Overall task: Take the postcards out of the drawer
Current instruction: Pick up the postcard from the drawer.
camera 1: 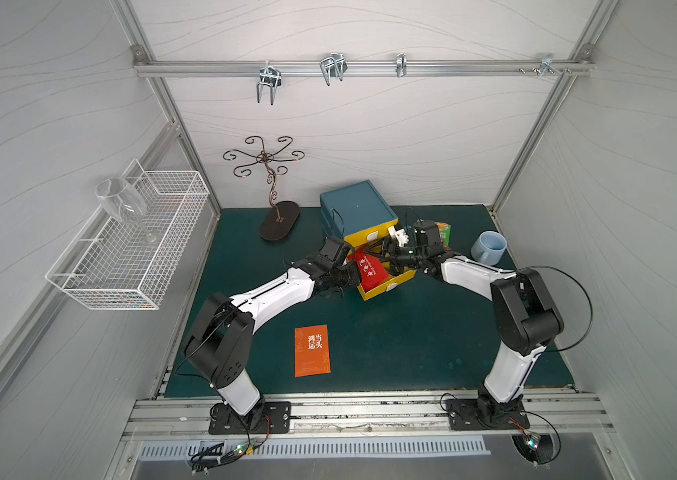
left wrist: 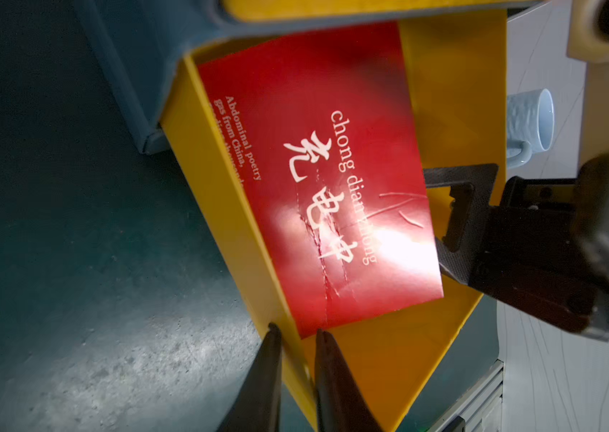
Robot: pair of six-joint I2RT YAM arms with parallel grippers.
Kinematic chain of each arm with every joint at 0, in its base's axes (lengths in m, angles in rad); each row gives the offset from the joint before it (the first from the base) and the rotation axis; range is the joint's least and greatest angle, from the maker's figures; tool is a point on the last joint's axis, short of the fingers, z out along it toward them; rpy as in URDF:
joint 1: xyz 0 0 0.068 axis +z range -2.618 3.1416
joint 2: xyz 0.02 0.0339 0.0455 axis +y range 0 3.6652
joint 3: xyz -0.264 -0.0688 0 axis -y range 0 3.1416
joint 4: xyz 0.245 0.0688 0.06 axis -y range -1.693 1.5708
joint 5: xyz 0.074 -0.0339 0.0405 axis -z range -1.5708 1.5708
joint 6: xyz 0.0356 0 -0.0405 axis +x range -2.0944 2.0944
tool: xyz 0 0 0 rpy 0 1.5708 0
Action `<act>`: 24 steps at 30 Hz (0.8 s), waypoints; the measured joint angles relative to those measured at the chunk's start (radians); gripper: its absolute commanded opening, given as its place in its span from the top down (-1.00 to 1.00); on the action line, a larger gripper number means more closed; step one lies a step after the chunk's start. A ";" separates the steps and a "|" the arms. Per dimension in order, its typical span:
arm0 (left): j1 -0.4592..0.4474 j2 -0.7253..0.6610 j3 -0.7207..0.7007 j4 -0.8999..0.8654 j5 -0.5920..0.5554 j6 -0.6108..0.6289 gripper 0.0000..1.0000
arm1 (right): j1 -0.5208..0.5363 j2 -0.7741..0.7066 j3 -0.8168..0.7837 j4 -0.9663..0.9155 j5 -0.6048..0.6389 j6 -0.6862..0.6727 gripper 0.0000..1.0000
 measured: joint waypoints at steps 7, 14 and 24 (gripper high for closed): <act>-0.002 0.000 0.000 -0.001 0.001 0.000 0.57 | 0.000 0.000 0.001 -0.025 0.009 -0.016 -0.04; -0.005 0.005 0.000 -0.001 0.008 0.002 0.44 | 0.001 0.000 0.023 -0.093 0.036 -0.079 0.37; -0.011 0.018 0.000 -0.011 0.016 0.006 -0.06 | 0.005 0.000 0.052 -0.169 0.087 -0.158 0.88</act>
